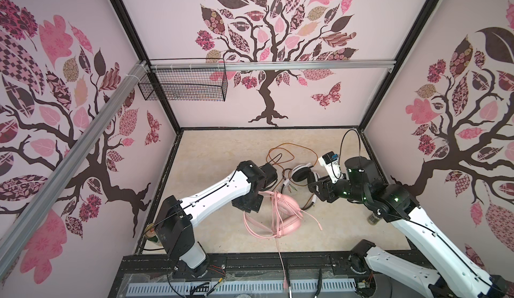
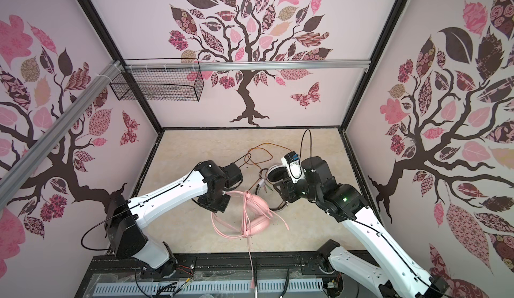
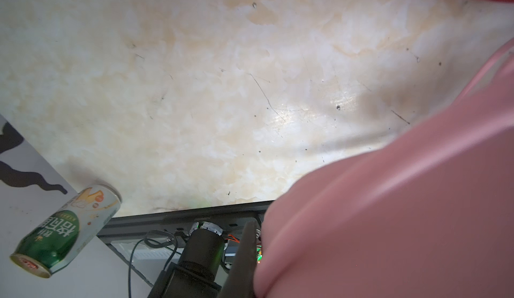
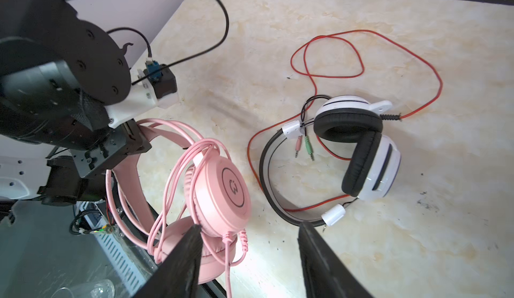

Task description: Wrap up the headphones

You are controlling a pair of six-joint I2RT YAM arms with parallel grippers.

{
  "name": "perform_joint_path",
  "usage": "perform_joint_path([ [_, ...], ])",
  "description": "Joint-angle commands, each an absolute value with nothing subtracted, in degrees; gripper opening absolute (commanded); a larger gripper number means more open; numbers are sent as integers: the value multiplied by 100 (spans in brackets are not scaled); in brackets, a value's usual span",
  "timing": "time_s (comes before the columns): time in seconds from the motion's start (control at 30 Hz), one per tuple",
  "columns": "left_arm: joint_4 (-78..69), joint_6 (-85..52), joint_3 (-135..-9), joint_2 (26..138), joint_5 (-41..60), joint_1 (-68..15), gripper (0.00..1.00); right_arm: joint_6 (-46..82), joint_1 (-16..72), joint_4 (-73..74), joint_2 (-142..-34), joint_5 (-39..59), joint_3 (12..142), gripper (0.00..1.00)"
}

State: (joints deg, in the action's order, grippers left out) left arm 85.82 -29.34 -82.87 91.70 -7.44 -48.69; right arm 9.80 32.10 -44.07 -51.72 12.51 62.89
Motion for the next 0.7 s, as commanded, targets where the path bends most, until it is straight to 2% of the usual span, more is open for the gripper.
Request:
perform_joint_path([
  [0.0, 8673, -2846, -8863, 8955, -1051, -4721, 0, 1311, 2656, -4135, -5212, 1824, 6087, 59],
  [0.07, 8682, -2808, -8911, 8955, -1099, -4559, 0, 1549, 2271, -3900, -5193, 2108, 5773, 59],
  [0.3, 8508, -2632, -9292, 8976, -1403, -3798, 0, 2277, 2227, -3079, -5178, 2136, 4742, 58],
  [0.5, 8242, -2480, -9696, 9225, -1309, -3017, 0, 2210, 2277, -2676, -5085, 2384, 4155, 54],
  [0.57, 8105, -2444, -9711, 9321, -1239, -2816, 0, 2206, 2662, -2654, -5138, 2155, 4039, 52],
  [0.67, 8003, -2408, -9694, 9535, -1223, -2651, 0, 2331, 3845, -2606, -5434, 1168, 3973, 54],
])
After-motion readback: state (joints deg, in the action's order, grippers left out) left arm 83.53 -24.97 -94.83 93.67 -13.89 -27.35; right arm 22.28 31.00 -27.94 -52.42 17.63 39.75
